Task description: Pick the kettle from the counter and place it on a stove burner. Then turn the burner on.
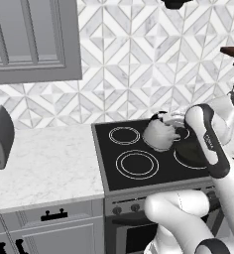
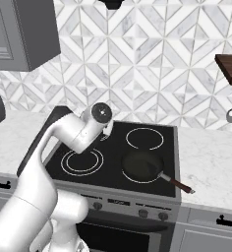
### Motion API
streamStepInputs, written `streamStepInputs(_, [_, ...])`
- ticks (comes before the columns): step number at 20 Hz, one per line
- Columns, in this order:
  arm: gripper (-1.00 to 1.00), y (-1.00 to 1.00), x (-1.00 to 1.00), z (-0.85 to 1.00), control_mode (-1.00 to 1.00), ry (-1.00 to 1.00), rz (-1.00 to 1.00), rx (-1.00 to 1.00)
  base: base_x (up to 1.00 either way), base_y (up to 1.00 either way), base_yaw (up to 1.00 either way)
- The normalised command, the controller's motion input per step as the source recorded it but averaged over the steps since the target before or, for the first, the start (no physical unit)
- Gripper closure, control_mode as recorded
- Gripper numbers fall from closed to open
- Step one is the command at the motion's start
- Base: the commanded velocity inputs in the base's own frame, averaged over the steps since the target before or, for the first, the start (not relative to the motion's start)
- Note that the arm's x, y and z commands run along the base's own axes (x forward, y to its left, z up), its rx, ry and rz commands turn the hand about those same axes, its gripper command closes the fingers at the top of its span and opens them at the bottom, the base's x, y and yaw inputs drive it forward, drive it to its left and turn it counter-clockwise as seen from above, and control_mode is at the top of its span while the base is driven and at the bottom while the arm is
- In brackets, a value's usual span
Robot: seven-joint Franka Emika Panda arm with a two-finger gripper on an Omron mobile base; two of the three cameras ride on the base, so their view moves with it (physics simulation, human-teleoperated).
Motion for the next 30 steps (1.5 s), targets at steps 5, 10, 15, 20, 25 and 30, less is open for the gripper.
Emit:
streamStepInputs(5, [1.00,0.65,0.01,-0.16,-1.00,0.15,0.02,-0.13,0.00,0.00,0.00])
streamStepInputs(10, [1.00,0.43,0.01,-0.30,-1.00,0.05,0.01,-0.21,0.00,0.00,0.00])
streamStepInputs(15, [1.00,0.16,0.01,-0.31,-1.00,0.02,0.00,-0.18,0.00,0.00,0.00])
streamStepInputs(20, [1.00,0.02,0.11,-0.26,-1.00,0.00,0.00,-0.05,0.00,0.00,0.00])
streamStepInputs(25, [1.00,0.00,0.15,-0.14,-1.00,0.00,0.00,0.00,0.00,0.00,0.00])
streamStepInputs(30, [1.00,0.00,0.21,-0.19,-1.00,0.00,0.00,0.00,0.00,0.00,0.00])
